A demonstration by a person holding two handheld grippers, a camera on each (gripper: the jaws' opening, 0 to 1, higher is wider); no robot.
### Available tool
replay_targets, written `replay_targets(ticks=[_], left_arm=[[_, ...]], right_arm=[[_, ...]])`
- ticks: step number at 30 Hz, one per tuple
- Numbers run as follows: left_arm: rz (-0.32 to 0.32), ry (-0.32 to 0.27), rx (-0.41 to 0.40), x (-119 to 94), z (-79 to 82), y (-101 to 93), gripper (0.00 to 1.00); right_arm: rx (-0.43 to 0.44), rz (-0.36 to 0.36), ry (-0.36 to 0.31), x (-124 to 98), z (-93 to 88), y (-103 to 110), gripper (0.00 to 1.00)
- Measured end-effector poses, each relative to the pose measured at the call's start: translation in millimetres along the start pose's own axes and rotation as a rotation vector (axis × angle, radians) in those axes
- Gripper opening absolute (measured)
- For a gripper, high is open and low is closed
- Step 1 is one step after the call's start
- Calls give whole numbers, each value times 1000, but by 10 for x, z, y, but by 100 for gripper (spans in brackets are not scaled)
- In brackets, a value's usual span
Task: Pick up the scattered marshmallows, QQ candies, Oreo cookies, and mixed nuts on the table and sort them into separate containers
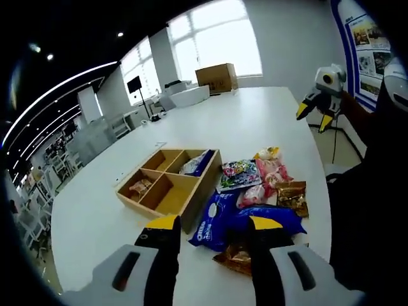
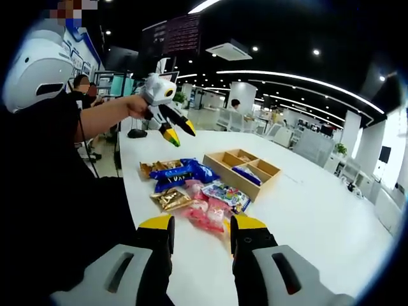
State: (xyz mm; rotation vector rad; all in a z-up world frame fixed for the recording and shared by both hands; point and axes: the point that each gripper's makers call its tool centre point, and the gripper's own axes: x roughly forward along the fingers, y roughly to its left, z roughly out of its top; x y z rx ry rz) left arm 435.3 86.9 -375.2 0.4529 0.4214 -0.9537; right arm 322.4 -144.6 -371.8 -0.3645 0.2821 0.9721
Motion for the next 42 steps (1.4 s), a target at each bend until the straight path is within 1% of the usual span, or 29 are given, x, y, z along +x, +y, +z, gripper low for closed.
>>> replay_targets(ticks=[6,10,13,18,24,33,42], left_arm=[[-18,13,-3,101,6,15,47],[-29,28,5,141,11,32,46],[-40,39,11,178,4,36,44],[-65,51,17,264,-21,33,38],[-86,74,18,388,-72,42,38],[-102,96,12,473,-129,52,36],[-120,121,29,605,-117,13,36]], right_arm=[[2,-2,2,-10,-23,-5,31],[10,-41,-15,-65,7,-93,29],[13,-52,-26,-78,33,-113,28],[9,-41,-18,-59,21,-85,28],[-2,-43,-9,-58,21,-82,28],[-1,-42,-8,-60,24,-84,28],[8,-45,-20,-90,26,-85,29]])
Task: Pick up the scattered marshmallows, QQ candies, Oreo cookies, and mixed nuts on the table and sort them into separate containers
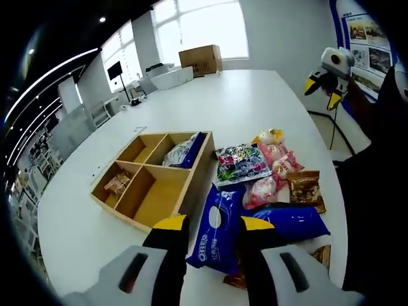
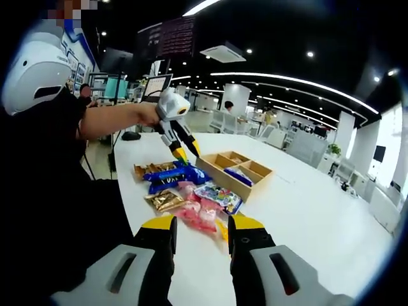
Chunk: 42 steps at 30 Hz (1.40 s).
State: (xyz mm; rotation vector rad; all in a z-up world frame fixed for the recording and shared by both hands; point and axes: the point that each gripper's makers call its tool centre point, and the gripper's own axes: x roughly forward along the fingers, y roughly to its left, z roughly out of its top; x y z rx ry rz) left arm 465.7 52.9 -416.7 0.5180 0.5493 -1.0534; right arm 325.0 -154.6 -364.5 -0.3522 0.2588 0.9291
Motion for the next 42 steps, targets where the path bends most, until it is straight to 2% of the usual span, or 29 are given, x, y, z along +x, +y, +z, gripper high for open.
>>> replay_targets(ticks=[15,19,25,26,37,42], left_arm=[[-35,44,8,136,-73,-43,34],[-47,93,48,202,-140,-102,34],[-57,107,49,235,-162,-126,35],[-56,109,51,245,-146,-194,35],[-67,130,59,327,-127,-315,35],[-73,150,69,371,-166,-309,35]], right_arm=[[12,-10,6,-25,-64,-22,29],[23,-11,14,-3,-118,-25,29],[22,-2,11,19,-102,4,29],[22,-3,10,18,-101,3,29],[29,-11,10,6,-124,-9,28],[29,-16,7,-3,-123,-29,28]])
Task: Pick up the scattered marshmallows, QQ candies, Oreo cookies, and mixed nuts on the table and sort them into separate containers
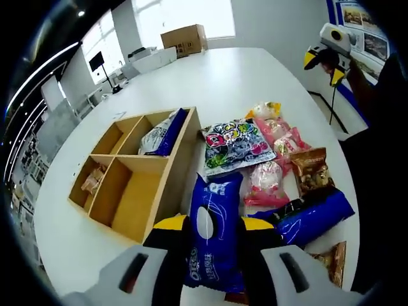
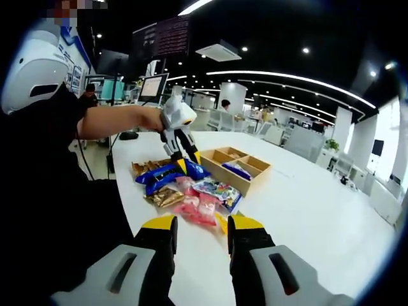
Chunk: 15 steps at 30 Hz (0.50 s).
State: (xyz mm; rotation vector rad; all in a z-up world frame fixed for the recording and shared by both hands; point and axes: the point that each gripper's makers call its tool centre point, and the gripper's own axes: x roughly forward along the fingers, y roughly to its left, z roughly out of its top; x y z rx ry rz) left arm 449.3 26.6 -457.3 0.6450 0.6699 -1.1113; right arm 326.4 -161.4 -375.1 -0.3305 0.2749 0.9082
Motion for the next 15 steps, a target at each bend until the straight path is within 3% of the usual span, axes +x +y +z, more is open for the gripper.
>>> replay_targets(ticks=[15], left_arm=[[-33,10,-2,44,-45,33,34]], right_arm=[[6,1,-3,9,-17,-7,28]])
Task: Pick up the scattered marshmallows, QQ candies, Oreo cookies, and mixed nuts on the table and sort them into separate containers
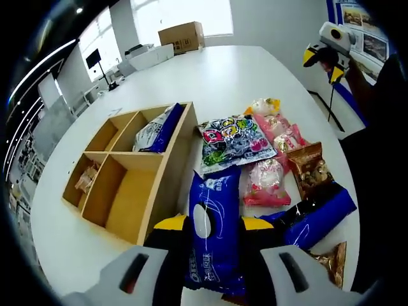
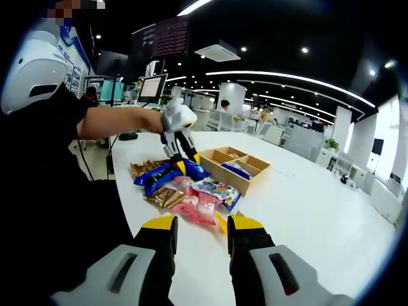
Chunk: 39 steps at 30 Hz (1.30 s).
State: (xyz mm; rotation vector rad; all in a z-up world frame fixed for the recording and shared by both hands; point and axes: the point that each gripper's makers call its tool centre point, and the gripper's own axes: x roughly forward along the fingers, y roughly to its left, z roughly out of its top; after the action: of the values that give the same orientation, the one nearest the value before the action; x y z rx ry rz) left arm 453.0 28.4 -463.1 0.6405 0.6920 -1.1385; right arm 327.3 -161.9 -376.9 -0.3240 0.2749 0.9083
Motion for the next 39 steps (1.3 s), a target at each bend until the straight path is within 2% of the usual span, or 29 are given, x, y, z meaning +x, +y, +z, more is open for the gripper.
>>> replay_targets(ticks=[5,7,9,12,19,29,39], left_arm=[[8,-6,23,19,33,-6,34],[15,-20,67,15,81,-5,33],[12,-34,70,-10,126,-7,33],[10,-54,70,-53,195,5,33],[11,-64,68,-114,239,47,33],[25,-96,20,-234,299,161,33],[32,-101,18,-369,343,172,34]], right_arm=[[0,-5,-3,-25,7,-1,28],[1,-9,-4,-36,8,-12,28],[3,-11,-4,-42,9,-19,28],[1,-10,-5,-37,17,-17,28],[-3,-7,-10,-31,34,-11,28],[2,-5,-9,-28,21,4,28],[2,-7,-13,-41,24,20,28]])
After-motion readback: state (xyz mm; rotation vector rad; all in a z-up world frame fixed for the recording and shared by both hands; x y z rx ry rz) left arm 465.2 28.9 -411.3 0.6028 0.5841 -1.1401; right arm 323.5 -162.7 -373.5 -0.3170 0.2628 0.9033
